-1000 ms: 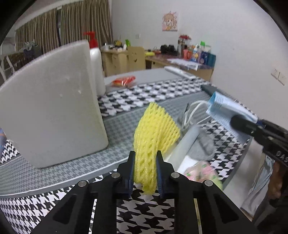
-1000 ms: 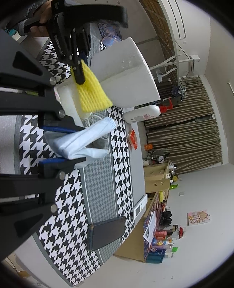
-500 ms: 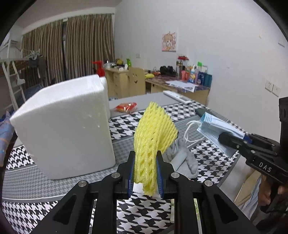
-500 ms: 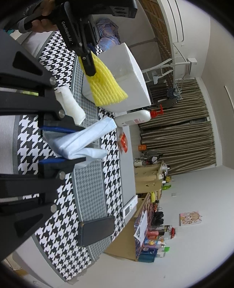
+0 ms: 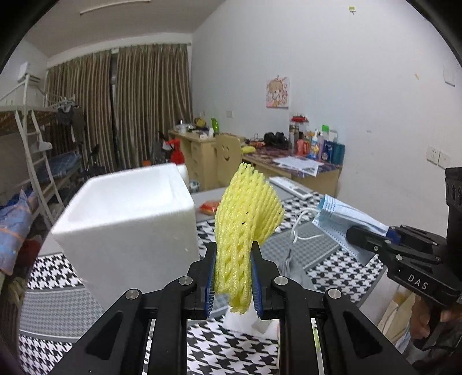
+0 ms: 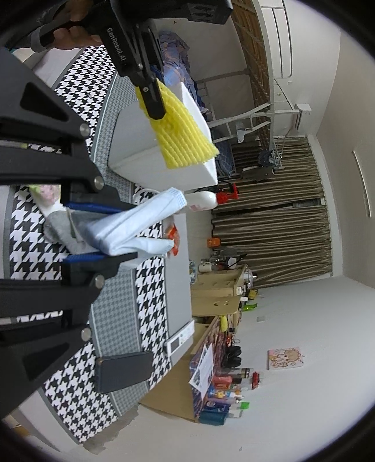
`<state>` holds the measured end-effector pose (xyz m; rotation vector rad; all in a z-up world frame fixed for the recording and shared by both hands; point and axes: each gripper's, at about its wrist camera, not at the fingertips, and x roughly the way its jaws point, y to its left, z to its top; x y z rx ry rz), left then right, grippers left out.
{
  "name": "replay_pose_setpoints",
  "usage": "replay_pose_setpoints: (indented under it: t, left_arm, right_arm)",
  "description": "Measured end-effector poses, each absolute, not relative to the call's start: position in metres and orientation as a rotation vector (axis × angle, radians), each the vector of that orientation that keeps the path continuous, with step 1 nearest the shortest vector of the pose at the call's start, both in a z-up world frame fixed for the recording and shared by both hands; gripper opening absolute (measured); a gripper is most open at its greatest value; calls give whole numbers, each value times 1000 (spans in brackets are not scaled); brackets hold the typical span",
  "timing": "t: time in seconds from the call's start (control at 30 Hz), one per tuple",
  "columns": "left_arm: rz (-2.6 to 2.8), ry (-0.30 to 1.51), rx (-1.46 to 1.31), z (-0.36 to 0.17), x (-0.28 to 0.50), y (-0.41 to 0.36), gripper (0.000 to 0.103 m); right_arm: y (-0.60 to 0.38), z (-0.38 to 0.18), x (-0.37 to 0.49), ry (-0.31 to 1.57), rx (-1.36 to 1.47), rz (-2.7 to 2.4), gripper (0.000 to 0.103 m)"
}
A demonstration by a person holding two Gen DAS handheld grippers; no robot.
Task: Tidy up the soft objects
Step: 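Lift the yellow net with the left gripper while the right gripper carries the mask toward the foam box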
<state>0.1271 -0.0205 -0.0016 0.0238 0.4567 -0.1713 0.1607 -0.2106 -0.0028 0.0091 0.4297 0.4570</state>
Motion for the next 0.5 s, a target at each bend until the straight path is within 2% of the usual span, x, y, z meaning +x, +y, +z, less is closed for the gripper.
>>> replay_pose_setpoints:
  t: [0.5]
  left_arm:
    - [-139,372,28,29,131,-4,22]
  right_arm:
    - [-196,20,169,356,-3,463,27]
